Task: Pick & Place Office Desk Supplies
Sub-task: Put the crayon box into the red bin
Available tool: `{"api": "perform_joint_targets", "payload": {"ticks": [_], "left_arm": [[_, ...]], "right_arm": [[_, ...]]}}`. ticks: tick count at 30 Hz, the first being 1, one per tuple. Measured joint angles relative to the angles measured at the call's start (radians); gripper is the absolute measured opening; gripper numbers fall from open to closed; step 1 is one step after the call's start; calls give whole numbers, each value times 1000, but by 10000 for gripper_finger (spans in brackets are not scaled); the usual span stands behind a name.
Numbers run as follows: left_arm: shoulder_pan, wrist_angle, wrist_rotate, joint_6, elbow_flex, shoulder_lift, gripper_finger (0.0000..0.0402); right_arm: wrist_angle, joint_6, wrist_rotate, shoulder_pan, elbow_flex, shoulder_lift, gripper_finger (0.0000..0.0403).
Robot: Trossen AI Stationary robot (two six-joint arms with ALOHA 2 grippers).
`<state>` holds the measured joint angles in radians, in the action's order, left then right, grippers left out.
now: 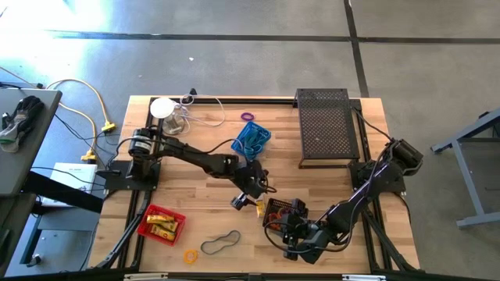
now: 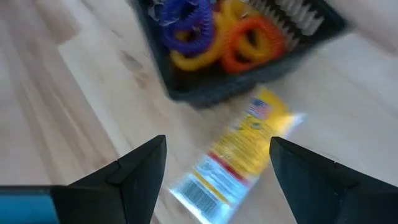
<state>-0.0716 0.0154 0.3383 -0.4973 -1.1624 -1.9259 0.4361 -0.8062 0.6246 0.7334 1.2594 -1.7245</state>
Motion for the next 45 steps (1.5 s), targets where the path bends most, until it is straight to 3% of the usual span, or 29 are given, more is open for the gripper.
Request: {"api": "perform_joint_targets", "payload": {"ticks": [21,34,45], "left_arm": [[5,45,13,82,-2,-84,277],[2,-119,-5,245,-2,-84,276],[-17,-145,-38,232,-1,-84,214]], "right_arm": [[1,1,5,0,0,0,144],[1,0,3,0,0,0,144],[1,0,2,0,0,0,144]]}}
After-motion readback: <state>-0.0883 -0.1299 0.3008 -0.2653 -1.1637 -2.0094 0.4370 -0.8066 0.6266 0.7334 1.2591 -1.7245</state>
